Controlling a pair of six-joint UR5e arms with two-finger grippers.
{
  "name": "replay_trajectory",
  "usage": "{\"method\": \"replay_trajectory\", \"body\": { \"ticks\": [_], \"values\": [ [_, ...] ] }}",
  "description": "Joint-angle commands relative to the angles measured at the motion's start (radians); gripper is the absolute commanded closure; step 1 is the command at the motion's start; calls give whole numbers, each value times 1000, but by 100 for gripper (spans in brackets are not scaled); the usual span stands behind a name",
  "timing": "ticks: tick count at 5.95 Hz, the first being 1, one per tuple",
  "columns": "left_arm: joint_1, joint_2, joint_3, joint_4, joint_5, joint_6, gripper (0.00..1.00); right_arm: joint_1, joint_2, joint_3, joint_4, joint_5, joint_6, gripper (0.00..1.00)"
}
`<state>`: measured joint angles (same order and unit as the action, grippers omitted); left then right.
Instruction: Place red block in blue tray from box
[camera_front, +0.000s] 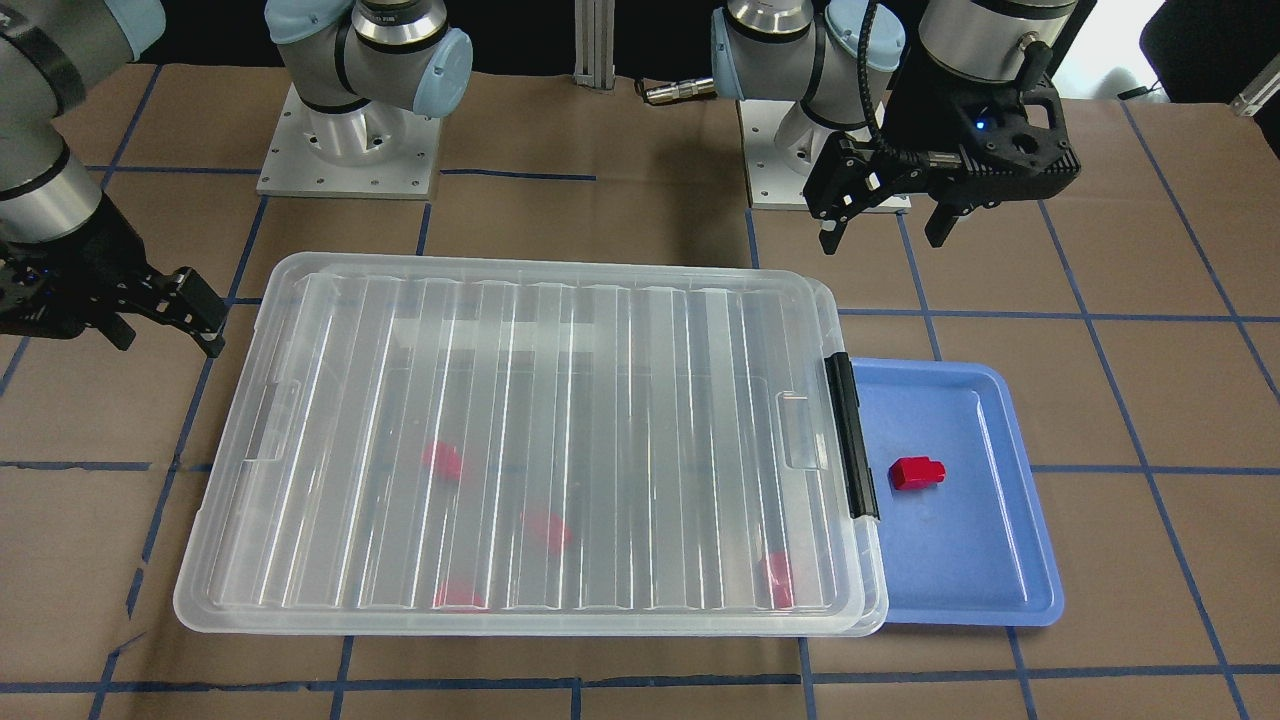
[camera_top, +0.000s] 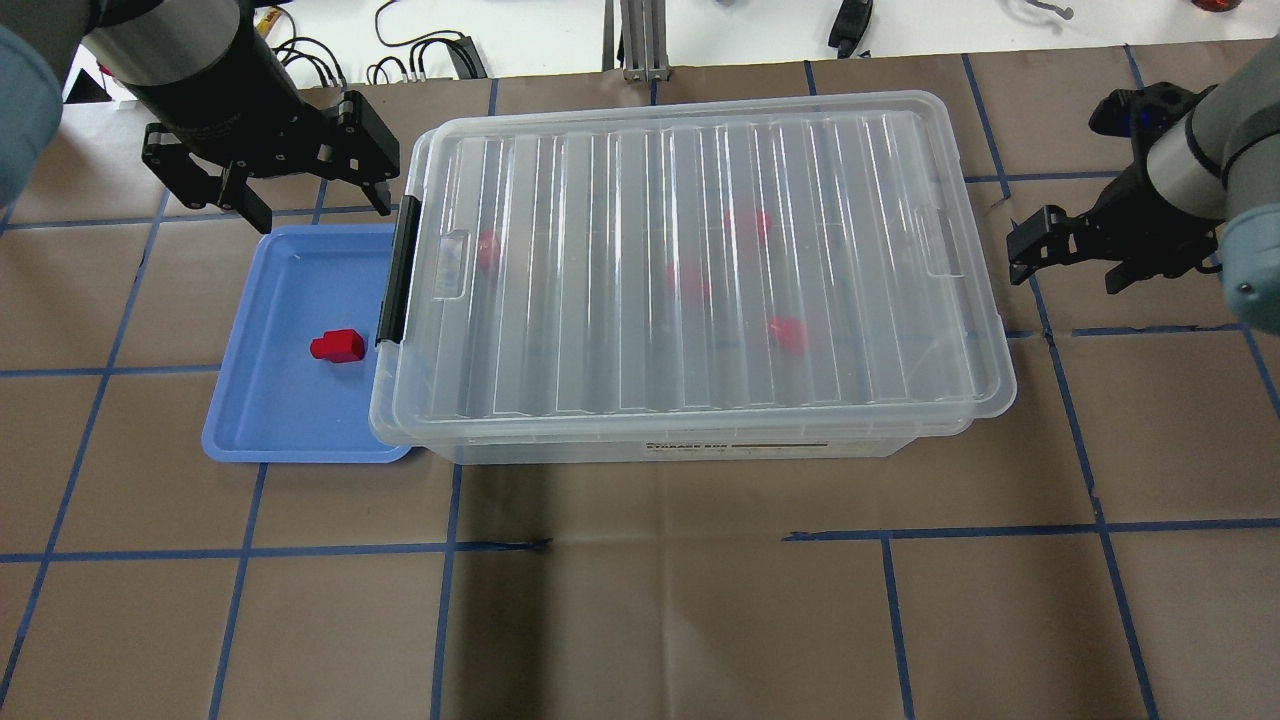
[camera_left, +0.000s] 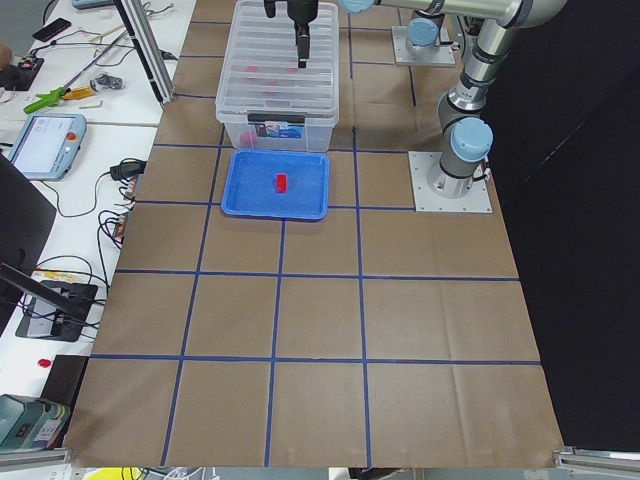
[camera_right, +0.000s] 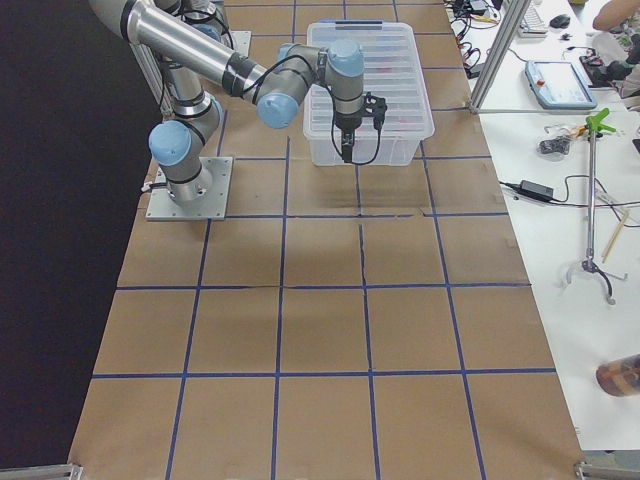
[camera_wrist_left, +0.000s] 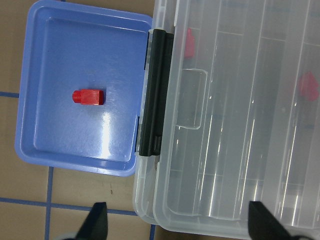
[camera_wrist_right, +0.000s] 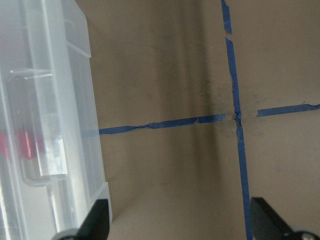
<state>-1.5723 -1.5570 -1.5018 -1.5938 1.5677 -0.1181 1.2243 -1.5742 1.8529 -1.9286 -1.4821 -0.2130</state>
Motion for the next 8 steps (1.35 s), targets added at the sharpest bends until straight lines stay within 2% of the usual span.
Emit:
{"method": "replay_trajectory", "body": {
  "ticks": [1,2,3,6,7,8],
  "values": [
    [0,0,0,0,0,0,2,39,6,-209,249,0,90,0],
    [0,0,0,0,0,0,2,114,11,-297,332,-9,198,0],
    [0,-2,0,0,0,0,2,191,14,-358,385,-70,255,0],
    [0,-3,0,0,2,0,2,345,25,-403,451,-90,459,0],
    [0,-2,0,0,2,2,2,368,31,-412,453,-127,466,0],
    [0,-3,0,0,0,2,2,371,31,-413,453,-116,478,0]
  ]
}}
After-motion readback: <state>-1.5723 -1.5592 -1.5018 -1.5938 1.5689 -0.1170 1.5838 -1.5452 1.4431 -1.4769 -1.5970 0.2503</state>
